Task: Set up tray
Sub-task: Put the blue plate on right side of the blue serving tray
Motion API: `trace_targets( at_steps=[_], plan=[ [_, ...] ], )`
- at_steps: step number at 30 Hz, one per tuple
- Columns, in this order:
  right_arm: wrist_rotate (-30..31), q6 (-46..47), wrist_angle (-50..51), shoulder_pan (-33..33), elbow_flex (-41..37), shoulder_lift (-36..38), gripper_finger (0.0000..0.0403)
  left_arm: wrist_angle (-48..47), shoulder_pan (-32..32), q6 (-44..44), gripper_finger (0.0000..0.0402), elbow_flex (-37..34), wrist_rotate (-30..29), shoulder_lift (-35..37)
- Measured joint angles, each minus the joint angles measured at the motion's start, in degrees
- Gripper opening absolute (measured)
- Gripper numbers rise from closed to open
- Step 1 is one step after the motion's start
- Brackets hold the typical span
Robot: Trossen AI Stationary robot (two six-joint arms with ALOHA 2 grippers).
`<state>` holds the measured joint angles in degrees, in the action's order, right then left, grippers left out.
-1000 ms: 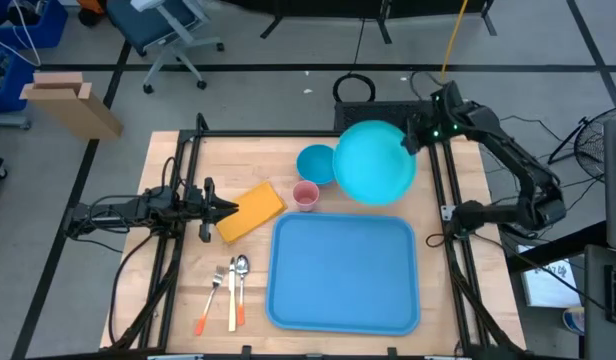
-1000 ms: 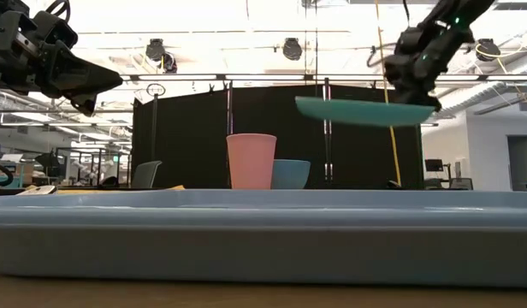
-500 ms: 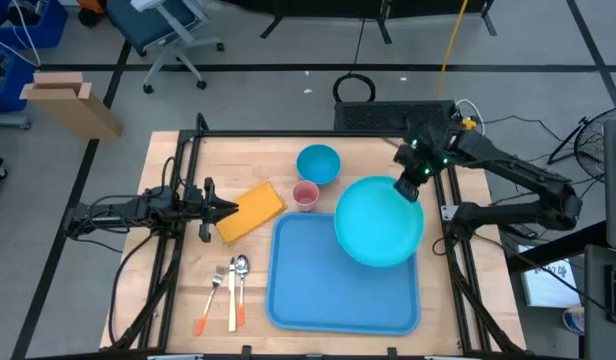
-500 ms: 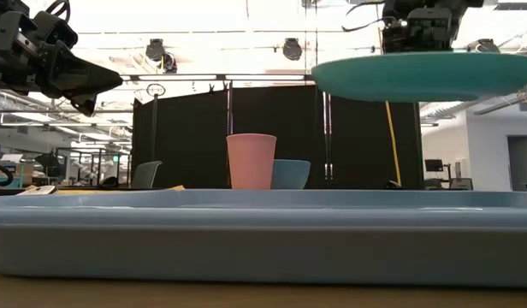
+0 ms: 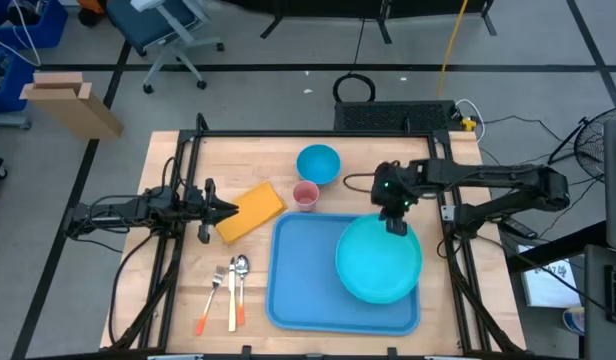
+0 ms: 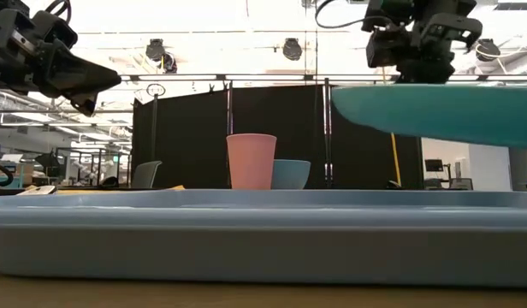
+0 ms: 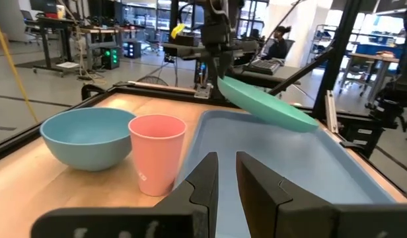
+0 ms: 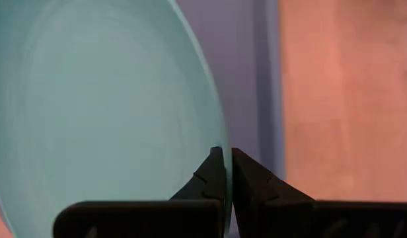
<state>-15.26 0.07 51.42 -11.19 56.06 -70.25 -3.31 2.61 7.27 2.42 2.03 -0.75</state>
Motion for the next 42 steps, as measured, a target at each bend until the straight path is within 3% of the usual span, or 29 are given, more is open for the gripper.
trace_targets(
  at_steps=[8, 22, 42],
  plan=[
    [-1.28, 2.05, -3.94, 4.51, -1.61, -5.92, 0.0000, 0.02, -0.02, 0.05, 0.0056, 0.00, 0.48, 0.00],
    [-1.23, -0.71, -8.29, 4.93, -1.91, -16.09, 0.0000, 0.04, -0.02, 0.39, 0.0056, 0.00, 0.48, 0.00],
    [0.19, -3.50, -9.64, 7.99, -1.91, -17.67, 0.0000, -0.34, -0.02, 0.57, 0.0056, 0.00, 0.72, 0.01]
  ],
)
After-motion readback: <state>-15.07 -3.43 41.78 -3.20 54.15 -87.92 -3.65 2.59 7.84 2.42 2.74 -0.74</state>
